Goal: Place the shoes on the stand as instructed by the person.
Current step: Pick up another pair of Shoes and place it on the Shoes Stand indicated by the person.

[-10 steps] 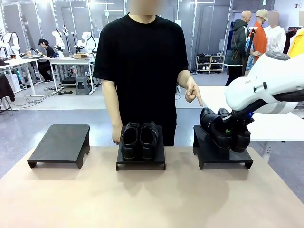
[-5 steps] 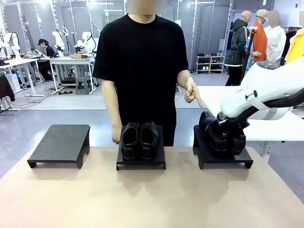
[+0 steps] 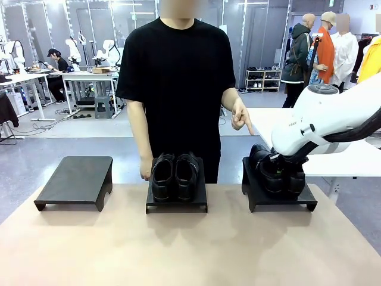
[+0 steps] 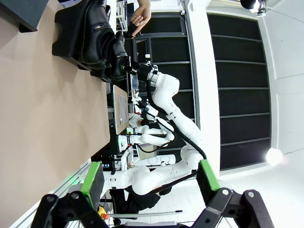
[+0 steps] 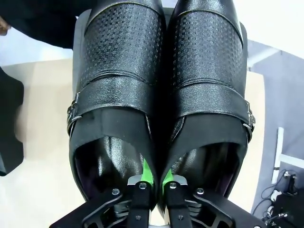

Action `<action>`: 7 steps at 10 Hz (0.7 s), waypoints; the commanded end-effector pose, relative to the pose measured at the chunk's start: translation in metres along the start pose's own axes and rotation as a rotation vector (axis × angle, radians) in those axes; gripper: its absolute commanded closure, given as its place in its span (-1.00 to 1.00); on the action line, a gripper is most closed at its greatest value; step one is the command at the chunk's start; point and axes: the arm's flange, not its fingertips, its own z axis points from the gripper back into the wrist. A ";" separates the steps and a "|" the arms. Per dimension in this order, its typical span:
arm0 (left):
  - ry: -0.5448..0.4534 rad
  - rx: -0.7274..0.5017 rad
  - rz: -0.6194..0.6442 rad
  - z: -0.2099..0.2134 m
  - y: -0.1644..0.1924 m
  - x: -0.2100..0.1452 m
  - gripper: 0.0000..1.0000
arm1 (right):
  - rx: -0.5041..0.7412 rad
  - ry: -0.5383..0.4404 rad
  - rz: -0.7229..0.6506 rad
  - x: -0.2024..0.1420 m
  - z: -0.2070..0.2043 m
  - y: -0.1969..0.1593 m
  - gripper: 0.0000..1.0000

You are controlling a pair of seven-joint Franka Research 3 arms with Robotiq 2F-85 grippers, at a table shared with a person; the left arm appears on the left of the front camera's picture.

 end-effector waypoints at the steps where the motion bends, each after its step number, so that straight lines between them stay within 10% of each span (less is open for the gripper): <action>1: 0.010 -0.007 -0.010 0.001 -0.001 -0.005 -1.00 | -0.036 -0.039 -0.032 0.012 0.005 0.009 0.65; 7: 0.010 -0.007 -0.010 0.001 -0.001 -0.005 -1.00 | -0.034 -0.037 -0.036 0.004 0.016 0.010 -1.00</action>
